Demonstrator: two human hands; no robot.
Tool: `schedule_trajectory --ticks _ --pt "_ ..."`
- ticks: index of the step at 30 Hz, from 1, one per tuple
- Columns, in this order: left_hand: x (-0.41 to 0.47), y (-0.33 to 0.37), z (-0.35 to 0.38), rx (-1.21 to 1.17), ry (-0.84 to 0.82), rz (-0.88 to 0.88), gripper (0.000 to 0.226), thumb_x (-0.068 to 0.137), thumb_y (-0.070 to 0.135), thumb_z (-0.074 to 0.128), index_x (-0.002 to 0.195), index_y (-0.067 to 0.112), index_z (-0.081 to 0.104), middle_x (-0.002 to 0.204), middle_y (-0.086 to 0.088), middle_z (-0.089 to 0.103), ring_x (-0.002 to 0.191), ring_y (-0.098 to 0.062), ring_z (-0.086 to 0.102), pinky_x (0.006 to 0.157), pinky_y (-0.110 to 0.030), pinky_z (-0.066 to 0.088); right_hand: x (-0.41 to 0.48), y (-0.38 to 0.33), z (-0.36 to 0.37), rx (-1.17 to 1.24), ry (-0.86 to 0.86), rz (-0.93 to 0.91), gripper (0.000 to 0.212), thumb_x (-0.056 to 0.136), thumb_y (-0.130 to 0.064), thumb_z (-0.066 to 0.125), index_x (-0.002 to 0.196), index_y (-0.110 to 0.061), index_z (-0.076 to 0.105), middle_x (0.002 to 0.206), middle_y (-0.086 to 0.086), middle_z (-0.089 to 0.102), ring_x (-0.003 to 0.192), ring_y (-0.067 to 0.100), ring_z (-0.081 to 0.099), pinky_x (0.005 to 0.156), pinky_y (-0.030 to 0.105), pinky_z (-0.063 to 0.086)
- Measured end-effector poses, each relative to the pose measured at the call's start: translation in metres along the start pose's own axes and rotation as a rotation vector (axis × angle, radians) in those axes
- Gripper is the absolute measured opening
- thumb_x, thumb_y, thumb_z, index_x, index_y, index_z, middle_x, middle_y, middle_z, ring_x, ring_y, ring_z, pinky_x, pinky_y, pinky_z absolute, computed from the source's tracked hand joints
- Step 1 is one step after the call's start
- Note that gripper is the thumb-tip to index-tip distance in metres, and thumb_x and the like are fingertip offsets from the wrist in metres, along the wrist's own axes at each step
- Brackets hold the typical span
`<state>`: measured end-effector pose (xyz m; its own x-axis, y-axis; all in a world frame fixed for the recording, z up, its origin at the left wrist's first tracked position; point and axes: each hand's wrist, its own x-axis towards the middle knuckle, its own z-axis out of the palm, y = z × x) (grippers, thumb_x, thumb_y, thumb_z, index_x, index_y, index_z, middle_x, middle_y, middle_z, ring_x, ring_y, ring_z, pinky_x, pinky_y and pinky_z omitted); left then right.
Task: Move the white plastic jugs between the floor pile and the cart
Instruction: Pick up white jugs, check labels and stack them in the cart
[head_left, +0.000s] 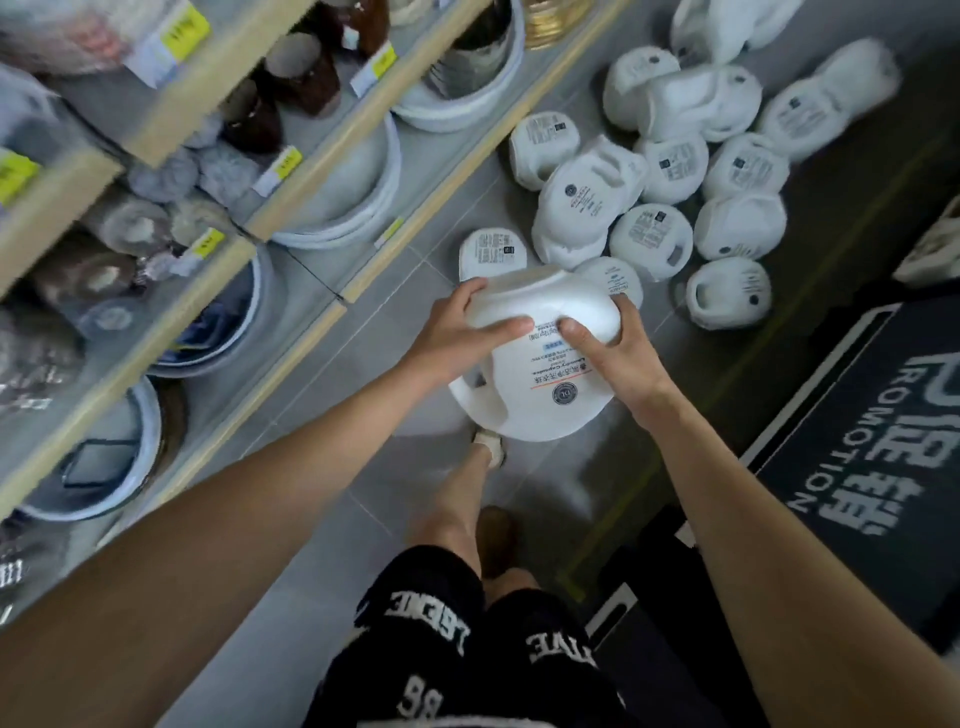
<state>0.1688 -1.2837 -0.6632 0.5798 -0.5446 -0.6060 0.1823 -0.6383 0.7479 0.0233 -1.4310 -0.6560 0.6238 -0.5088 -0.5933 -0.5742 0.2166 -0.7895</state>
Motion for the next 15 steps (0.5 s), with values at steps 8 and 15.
schedule_trajectory --ticks 8,15 --pt "-0.159 -0.009 -0.105 -0.016 0.199 0.051 0.076 0.075 0.049 0.075 0.139 0.035 0.037 0.127 0.007 0.036 0.112 -0.009 0.041 0.087 -0.024 0.035 -0.114 -0.074 0.088 -0.185 -0.182 -0.15 0.074 0.08 -0.044 0.074 0.139 -0.022 0.034 0.121 -0.002 0.058 0.105 0.012 0.062 0.079 0.021 0.054" --pt "-0.296 -0.072 -0.191 -0.123 0.346 0.008 0.113 0.05 0.072 0.07 0.145 0.029 0.026 0.147 0.003 0.032 0.132 -0.013 0.037 0.11 -0.035 0.035 -0.204 -0.108 0.208 -0.325 -0.338 -0.271 0.045 0.085 -0.034 0.072 0.119 -0.026 0.044 0.102 -0.01 0.06 0.093 0.005 0.062 0.07 0.015 0.049"
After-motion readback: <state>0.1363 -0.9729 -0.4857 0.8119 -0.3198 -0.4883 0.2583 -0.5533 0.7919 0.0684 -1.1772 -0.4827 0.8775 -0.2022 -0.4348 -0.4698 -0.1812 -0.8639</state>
